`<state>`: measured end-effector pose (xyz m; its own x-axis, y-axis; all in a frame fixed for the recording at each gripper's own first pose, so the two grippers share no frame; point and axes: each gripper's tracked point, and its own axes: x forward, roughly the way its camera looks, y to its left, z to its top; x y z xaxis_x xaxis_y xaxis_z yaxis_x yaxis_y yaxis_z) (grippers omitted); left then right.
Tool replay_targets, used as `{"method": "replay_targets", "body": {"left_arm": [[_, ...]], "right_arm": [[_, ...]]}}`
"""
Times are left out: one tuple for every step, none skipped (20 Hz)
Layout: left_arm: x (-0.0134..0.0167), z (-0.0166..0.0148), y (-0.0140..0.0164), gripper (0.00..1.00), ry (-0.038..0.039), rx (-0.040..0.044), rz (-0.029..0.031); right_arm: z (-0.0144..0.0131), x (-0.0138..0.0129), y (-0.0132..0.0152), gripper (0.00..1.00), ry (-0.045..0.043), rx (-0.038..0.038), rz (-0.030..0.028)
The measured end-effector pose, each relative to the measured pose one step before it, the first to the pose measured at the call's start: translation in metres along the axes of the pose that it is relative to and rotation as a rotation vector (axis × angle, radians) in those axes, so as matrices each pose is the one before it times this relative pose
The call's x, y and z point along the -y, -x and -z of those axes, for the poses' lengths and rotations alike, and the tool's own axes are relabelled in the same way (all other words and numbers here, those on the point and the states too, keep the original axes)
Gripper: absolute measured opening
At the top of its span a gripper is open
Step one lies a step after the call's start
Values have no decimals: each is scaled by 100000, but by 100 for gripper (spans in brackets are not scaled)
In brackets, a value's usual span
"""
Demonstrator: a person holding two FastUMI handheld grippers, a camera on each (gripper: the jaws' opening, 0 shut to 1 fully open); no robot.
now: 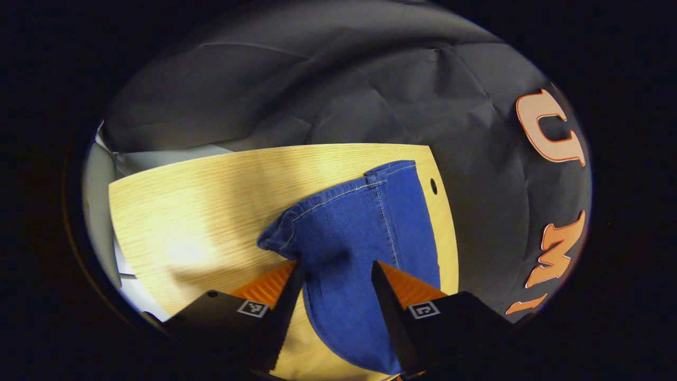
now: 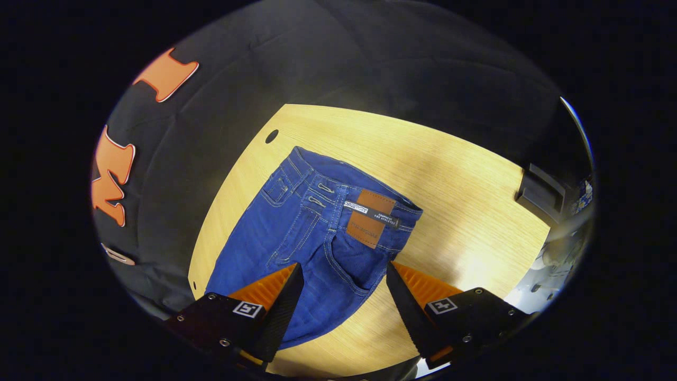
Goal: Grasp the waist and the cuffs of the jeans and fold them to make the two legs overlap; first hold the waist and fold one-third of the jeans toward the cuffs, then hold the cuffs and fold the remaining one-third in the same direction to finish folding.
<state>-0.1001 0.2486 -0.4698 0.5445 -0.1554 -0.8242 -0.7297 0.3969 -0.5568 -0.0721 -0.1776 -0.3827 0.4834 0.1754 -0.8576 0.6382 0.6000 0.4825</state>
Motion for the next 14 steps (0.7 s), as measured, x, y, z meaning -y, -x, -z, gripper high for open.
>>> {"method": "replay_targets", "body": {"left_arm": [[-286,195,-227,73,358,-230,-403],[-310,129,-314,67,-187,-683,-1173],[-382,140,-357,48,-34,-1017,-2138],[-275,-93,108,28,451,358,-32],[9,63,-127,9,-761,-240,-439],[-683,-205,-66,9,-3488,1213,-2812],[-248,-130,459,9,-647,1723,-2117],[407,243,-383,3,-404,-1116,1900],[270,-67,577,4,409,997,167],[217,-161,370,4,343,238,58],[8,-219,496,3,-140,640,-40],[113,-196,322,3,-837,353,-340],[22,133,387,3,-695,49,-761],[389,3,68,3,-233,125,-138]], "right_arm": [[83,144,-159,97,-445,-639,-283],[-10,359,52,97,-881,-50,-67],[172,407,23,98,-1376,-749,403],[3,433,11,97,-1712,84,63],[-41,607,30,97,-1324,-294,583],[-38,517,-46,97,-924,-47,272],[97,575,-331,97,-1259,-296,941],[108,259,-429,97,-1586,-826,-285],[237,-25,-508,97,-2131,-1036,-1148],[-369,-670,-520,97,-2419,686,-3620],[-551,-691,-450,97,-3295,610,-2786],[-664,-653,-580,95,-1806,828,-2199],[-56,160,-844,94,-610,-669,736],[-73,633,-439,80,-1248,194,2886]]}}
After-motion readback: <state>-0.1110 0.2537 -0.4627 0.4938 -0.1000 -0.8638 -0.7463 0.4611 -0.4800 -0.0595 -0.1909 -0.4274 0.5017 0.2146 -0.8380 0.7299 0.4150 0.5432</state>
